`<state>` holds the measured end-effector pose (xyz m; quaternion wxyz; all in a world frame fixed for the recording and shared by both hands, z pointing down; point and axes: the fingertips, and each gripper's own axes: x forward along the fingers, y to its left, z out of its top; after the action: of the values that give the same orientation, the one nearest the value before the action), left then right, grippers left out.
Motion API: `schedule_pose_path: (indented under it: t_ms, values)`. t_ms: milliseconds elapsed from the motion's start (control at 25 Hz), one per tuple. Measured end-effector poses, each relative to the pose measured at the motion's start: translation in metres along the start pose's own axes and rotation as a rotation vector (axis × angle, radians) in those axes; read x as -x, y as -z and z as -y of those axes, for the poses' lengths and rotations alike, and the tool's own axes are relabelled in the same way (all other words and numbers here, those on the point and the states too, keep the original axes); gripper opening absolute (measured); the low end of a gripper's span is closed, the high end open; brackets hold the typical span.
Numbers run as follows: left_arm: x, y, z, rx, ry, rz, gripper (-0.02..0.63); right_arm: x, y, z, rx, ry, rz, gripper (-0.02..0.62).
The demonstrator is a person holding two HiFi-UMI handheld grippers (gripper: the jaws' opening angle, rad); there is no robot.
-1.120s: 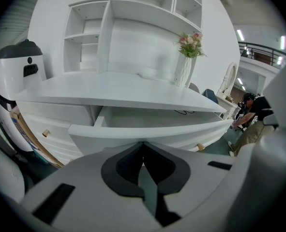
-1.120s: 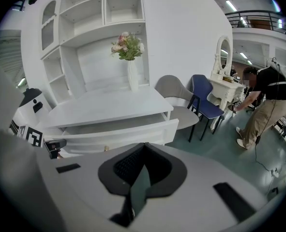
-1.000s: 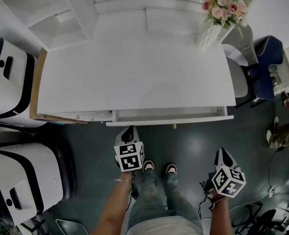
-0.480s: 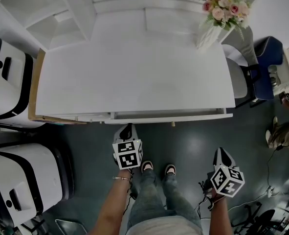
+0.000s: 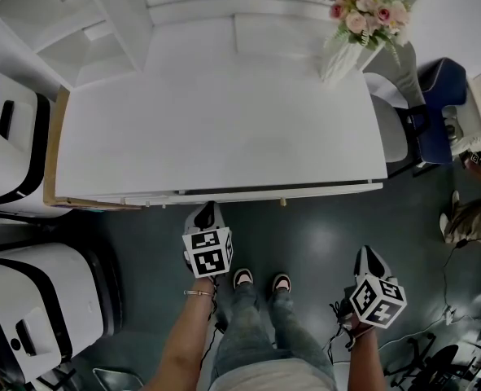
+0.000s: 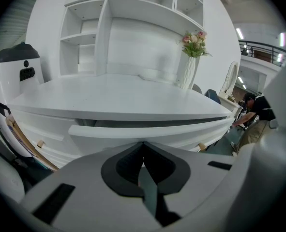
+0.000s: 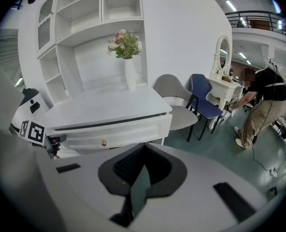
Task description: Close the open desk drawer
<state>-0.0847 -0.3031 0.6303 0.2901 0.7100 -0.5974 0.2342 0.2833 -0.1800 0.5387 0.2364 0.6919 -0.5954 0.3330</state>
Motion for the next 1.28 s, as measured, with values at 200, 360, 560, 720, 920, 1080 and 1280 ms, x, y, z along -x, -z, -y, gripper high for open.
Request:
schedule_pose_path:
  t_ms: [200,360,560,720,920,1080,1280]
  values:
    - [-0.001,-0.002,-0.001,0.002,-0.004,0.003,0.018,0.001,0.0,0.003,-0.005,0.005,0.001,0.006]
    - [-0.005,-0.005,-0.002,0.0,-0.01,0.004,0.018,0.002,0.003,0.005,-0.008,0.007,-0.002,0.006]
    - [-0.009,-0.008,-0.003,-0.007,-0.017,0.005,0.018,0.002,0.004,0.01,-0.016,0.013,-0.004,0.007]
    - [-0.01,-0.01,-0.003,-0.01,-0.024,0.005,0.018,0.004,0.004,0.013,-0.018,0.014,-0.003,0.007]
    - [-0.011,-0.011,-0.004,-0.011,-0.032,0.009,0.018,0.006,0.005,0.016,-0.019,0.015,-0.001,0.006]
    - [-0.012,-0.011,-0.004,-0.015,-0.042,0.013,0.018,0.007,0.005,0.021,-0.018,0.016,0.001,0.008]
    - [-0.013,-0.011,-0.003,-0.028,-0.055,0.023,0.018,0.01,0.005,0.025,-0.016,0.01,0.004,0.007]
